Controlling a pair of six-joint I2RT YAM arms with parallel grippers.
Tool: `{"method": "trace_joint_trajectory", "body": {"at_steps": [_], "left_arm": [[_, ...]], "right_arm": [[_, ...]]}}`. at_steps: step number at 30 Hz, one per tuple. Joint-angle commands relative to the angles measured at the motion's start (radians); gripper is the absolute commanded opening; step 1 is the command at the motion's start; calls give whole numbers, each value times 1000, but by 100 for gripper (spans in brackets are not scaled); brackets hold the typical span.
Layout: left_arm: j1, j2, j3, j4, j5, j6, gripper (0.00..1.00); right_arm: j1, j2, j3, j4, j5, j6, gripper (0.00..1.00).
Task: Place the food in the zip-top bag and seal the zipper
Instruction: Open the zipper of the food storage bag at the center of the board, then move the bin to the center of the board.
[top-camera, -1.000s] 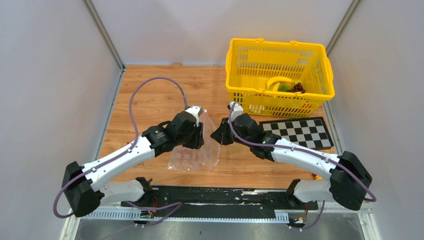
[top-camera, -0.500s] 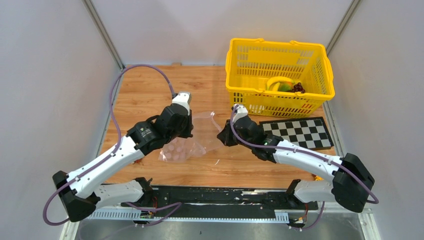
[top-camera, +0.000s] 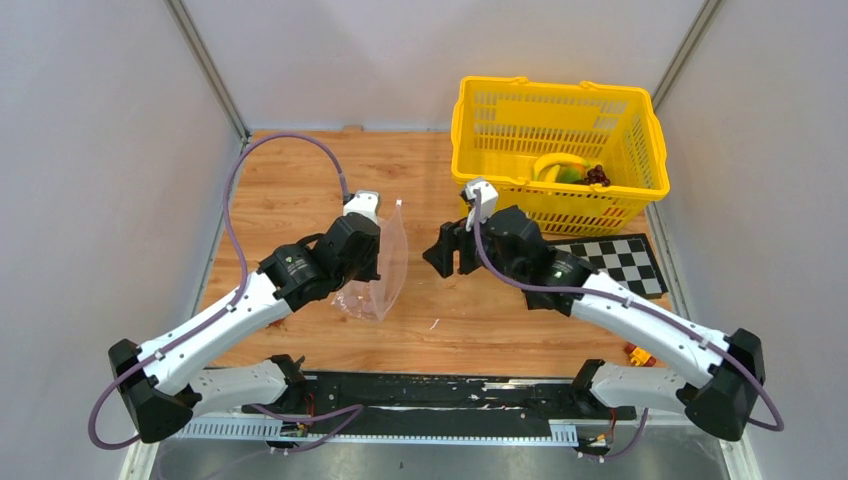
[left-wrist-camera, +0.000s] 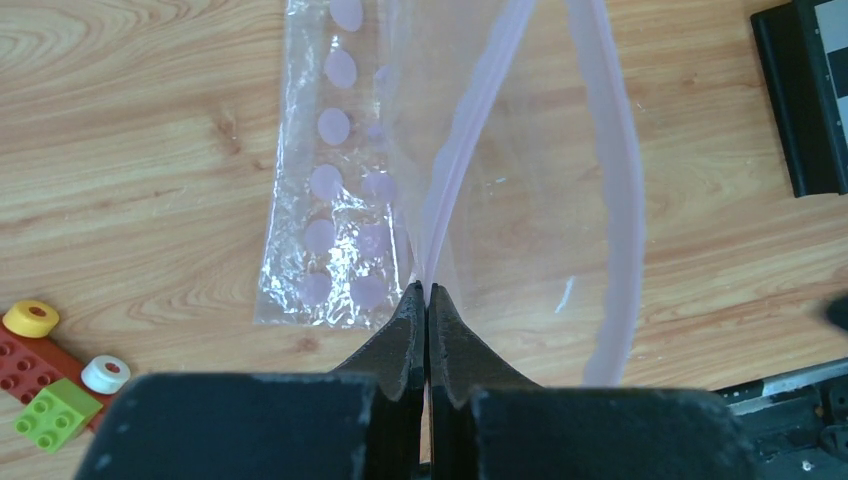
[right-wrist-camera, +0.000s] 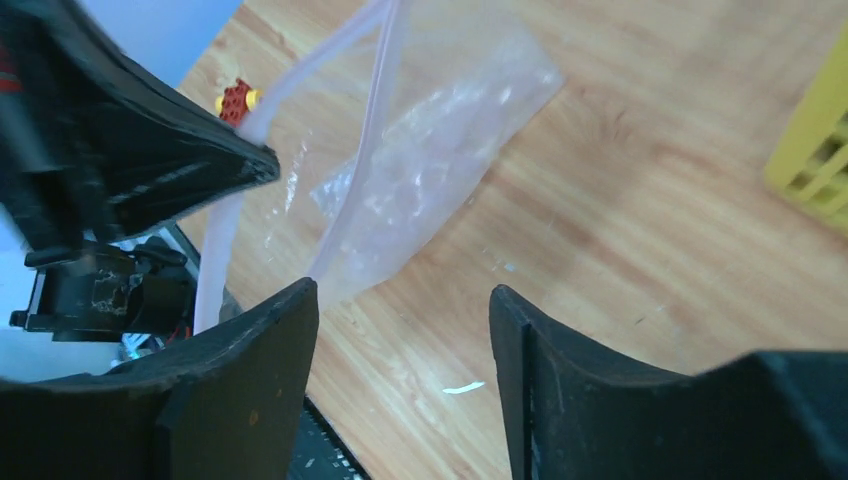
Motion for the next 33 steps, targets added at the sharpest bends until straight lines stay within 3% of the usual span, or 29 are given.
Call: {"method": "trace_joint_trajectory", "body": {"at_steps": [1, 4, 9, 13, 16, 24, 33], "left_arm": [[-2, -28, -24, 44, -19, -3, 0], [-2, -31, -27, 58, -4, -1, 0], [-2, -32, -29, 77, 42, 8, 0], [-2, -49, -45, 108, 75, 19, 0], [-2, -60, -51, 119, 97, 20, 0], [-2, -67, -57, 128, 119, 33, 0], [-2, -66, -50, 114, 104, 46, 0]], "right_arm": [[-46, -94, 136, -102, 36, -212, 66], [-128, -87, 220, -163, 137, -287, 71], [-450, 12, 443, -297, 83, -269, 74], [-701, 147, 547, -336, 9, -279, 84], [-797, 287, 654, -434, -66, -302, 84], [-835, 483, 692, -532, -246, -355, 84], [-684, 420, 542, -583, -300, -379, 82]]}}
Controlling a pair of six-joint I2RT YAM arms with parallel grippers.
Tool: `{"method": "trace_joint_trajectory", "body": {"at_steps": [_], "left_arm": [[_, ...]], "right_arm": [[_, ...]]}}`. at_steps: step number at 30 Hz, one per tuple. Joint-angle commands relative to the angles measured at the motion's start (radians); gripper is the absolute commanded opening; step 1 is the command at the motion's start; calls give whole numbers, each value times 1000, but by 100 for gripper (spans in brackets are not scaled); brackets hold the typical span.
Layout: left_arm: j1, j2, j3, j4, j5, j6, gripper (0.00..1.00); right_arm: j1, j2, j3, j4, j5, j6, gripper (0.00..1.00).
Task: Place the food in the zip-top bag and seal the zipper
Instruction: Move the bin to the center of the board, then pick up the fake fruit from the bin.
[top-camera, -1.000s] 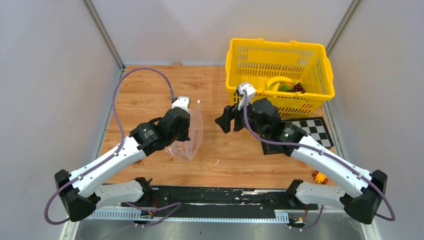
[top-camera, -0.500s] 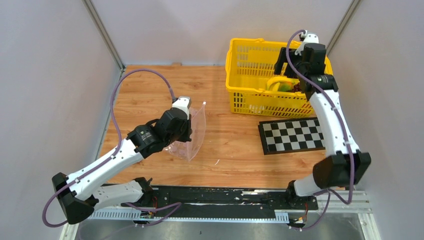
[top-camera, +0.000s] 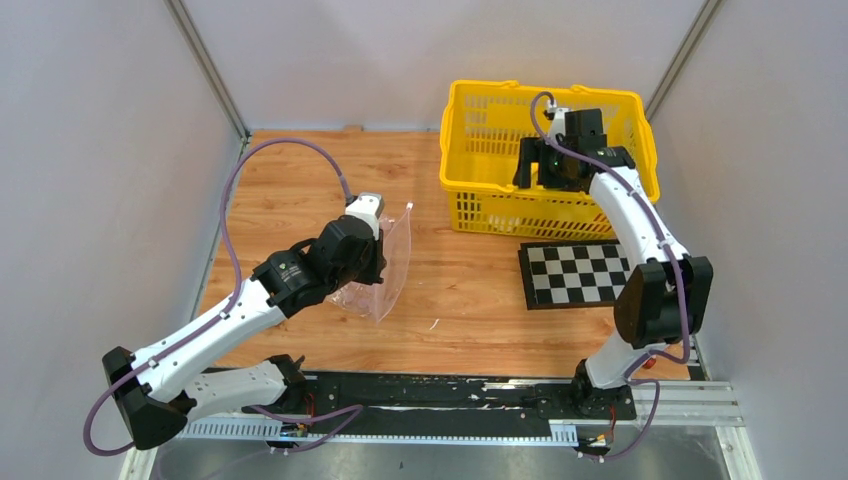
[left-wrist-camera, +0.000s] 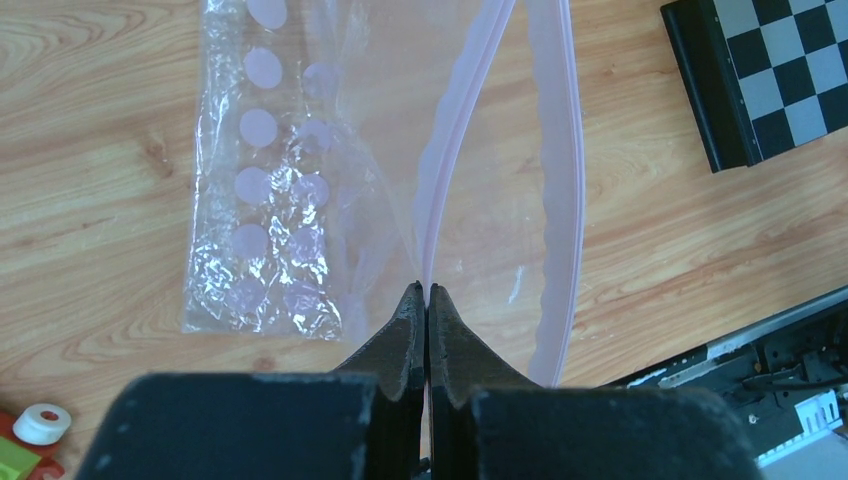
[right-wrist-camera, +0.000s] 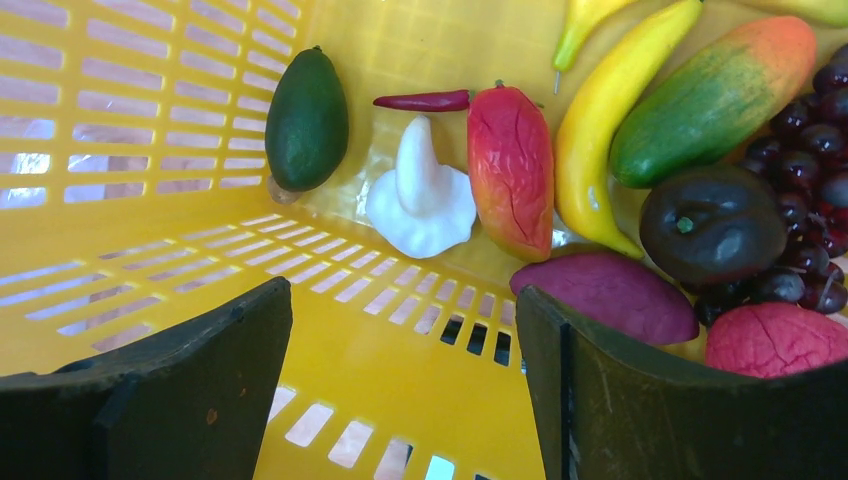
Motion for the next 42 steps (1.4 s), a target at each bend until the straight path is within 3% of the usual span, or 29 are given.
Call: {"method": "trace_joint_trajectory", "body": {"at_steps": [1, 7, 11, 16, 21, 25, 34, 42], "left_arm": [[-2, -18, 4, 20, -6, 20, 0], [-2, -24, 2, 13, -10, 21, 0], [-2, -26, 16, 0, -6, 23, 0], [-2, -47, 30, -39, -4, 24, 0], [-2, -101, 15, -66, -13, 15, 0], [-2, -120, 24, -92, -18, 17, 0], [-2, -112, 38, -115, 5, 33, 0], [-2, -101, 18, -81, 55, 33, 0]], "right_arm": [[111, -96, -102, -59, -66, -14, 82], [198, -219, -252, -9, -68, 25, 82], [201, -232, -224, 47, 10, 5, 86], [200, -80, -107, 10, 66, -124, 88], [200, 141, 43, -162, -50, -242, 87], [200, 250, 96, -203, -60, -272, 87], [200, 354, 122, -162, 45, -289, 90], [200, 400, 129, -93, 52, -248, 77]]}}
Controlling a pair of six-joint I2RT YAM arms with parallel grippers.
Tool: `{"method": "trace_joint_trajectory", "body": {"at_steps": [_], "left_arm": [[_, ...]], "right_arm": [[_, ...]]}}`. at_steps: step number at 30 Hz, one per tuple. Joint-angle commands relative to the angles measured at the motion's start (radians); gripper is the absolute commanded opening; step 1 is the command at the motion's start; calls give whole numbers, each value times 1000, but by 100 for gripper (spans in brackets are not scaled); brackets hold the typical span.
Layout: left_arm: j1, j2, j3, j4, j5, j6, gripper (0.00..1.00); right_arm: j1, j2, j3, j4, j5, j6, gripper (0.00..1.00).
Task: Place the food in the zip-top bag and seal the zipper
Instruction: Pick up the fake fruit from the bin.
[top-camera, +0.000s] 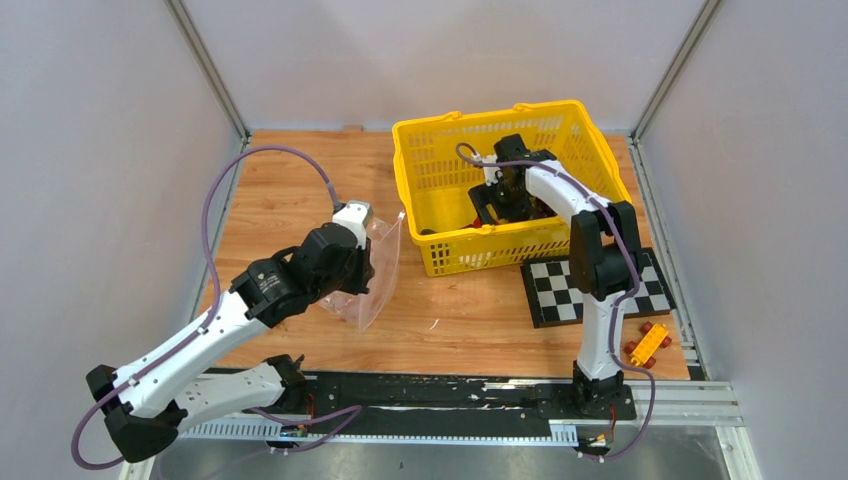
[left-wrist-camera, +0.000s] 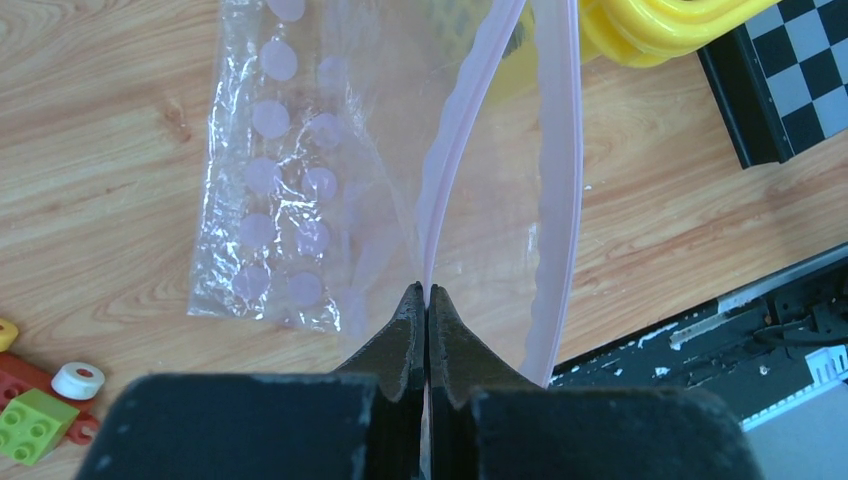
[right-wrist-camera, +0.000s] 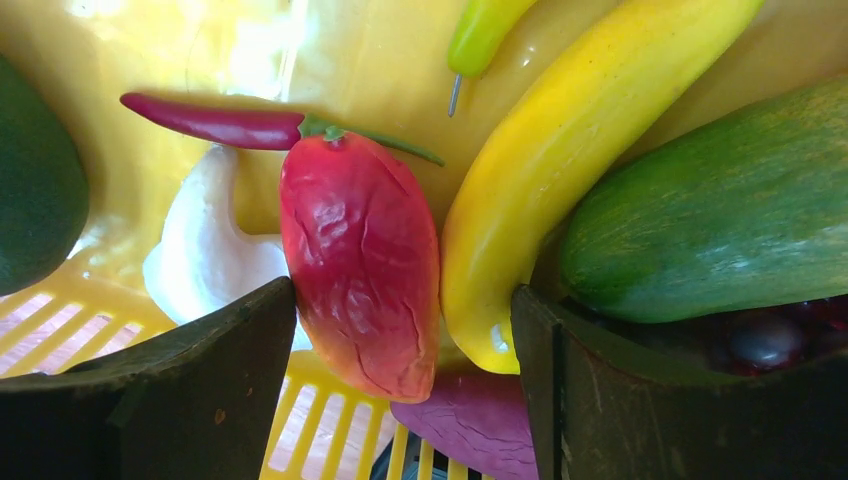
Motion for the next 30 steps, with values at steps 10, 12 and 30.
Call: {"method": "trace_joint_trajectory", "body": {"at_steps": [10, 12, 30], "left_arm": [[-2, 16, 4, 65, 59, 7, 0], [-2, 19, -1, 69, 62, 7, 0], [-2, 36, -11, 88, 75, 4, 0]], "right_arm": [[-1, 23, 21, 77, -34, 40, 79], [-1, 21, 10, 77, -57, 39, 82], [4, -25, 13, 53, -142, 48, 75]]}}
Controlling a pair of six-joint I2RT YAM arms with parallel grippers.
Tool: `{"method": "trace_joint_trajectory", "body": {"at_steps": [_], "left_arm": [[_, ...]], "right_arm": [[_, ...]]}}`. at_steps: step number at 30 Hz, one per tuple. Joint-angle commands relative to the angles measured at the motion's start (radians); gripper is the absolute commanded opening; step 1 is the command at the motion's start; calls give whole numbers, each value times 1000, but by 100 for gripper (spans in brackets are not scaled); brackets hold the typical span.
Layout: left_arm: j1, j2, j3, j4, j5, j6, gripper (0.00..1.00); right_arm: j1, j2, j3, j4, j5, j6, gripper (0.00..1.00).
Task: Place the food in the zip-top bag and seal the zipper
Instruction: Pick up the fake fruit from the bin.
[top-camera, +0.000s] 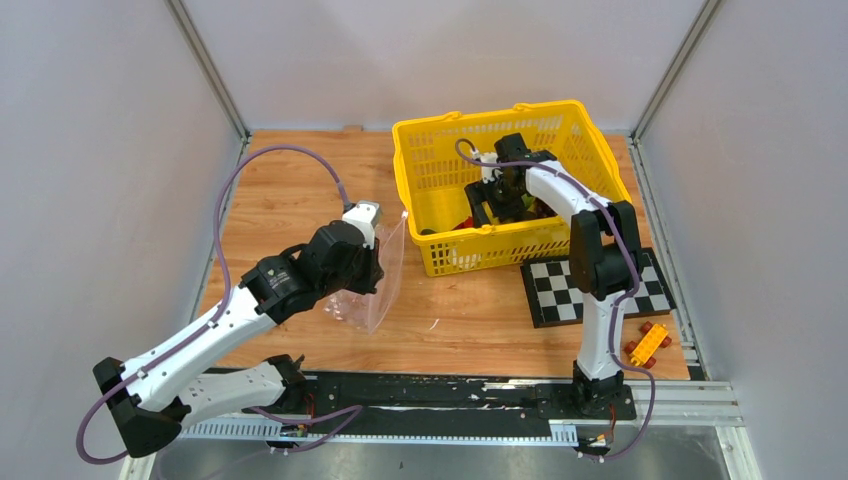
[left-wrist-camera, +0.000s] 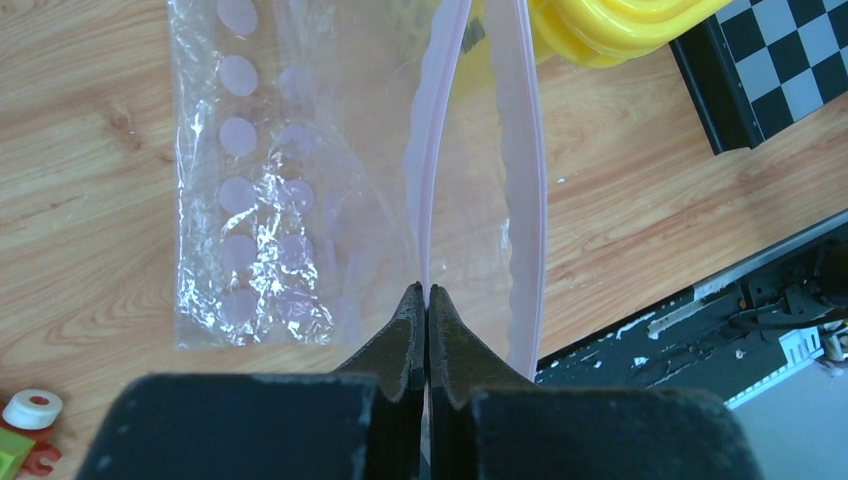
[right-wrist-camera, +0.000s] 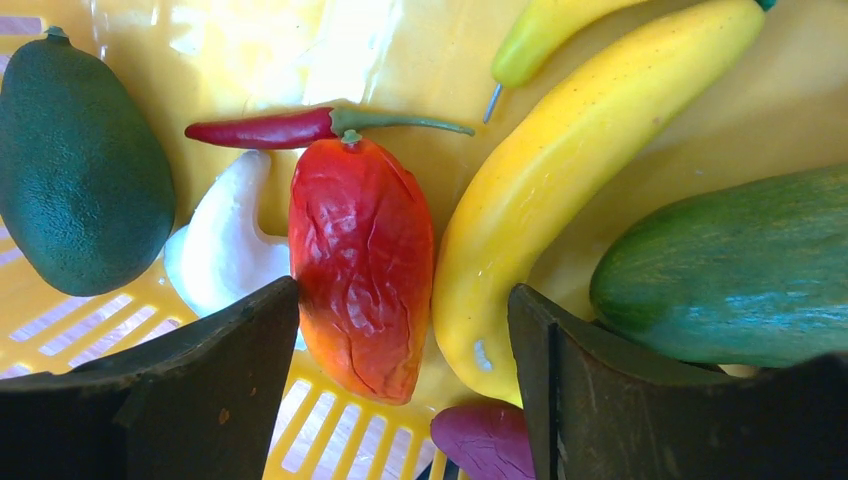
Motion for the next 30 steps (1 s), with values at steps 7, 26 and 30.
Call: {"method": "trace_joint_trajectory", "body": {"at_steps": [7, 26, 30], "left_arm": [[-2, -11, -9, 40, 6, 1, 0], [-2, -27, -15, 29, 11, -1, 0], [-2, -27, -16, 33, 13, -1, 0]], "right_arm": [[12, -122, 24, 28, 38, 40, 83], [-4, 33, -3, 185, 173, 255, 53], [-3, -16, -15, 193, 177, 256, 32]]}}
